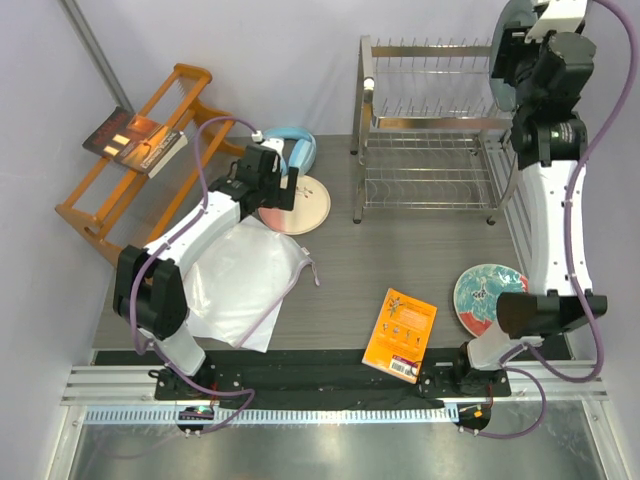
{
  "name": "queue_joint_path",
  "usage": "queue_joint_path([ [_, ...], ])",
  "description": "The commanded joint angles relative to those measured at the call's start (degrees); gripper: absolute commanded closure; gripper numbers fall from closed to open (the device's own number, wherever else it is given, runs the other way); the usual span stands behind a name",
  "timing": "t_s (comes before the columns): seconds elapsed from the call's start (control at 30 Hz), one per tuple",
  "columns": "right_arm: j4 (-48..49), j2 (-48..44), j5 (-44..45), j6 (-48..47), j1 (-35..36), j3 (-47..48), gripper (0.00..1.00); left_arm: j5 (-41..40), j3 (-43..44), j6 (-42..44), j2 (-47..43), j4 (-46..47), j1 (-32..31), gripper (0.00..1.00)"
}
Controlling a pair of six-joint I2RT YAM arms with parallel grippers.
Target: Load the plates into the dish rack
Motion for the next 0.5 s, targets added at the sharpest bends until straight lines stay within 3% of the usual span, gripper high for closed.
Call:
queue_joint_path([
  [0.0,4.11,-8.79,4.09,-3.14,0.73,-1.76,0.33,2.91,-1.08,2.62,1.20,0.06,-0.03,0.01],
  [0.13,3.86,-15.55,1.03,-0.17,0.73,-8.35,0.32,3.80,0.67,5.53,4.45,-5.13,-0.30,0.02],
  [0.33,-5.01,-26.55,-20.84,10.64,0.73,-26.88,0.34,1.42,-0.81,10.27,5.42,-5.93,-0.73,0.06],
  [0.47,-14.05,-35.94,-20.35,13.21,0.56,-41.55,0.34,3.35,-2.74,16.24,1.91,-4.35,-2.31,0.07],
])
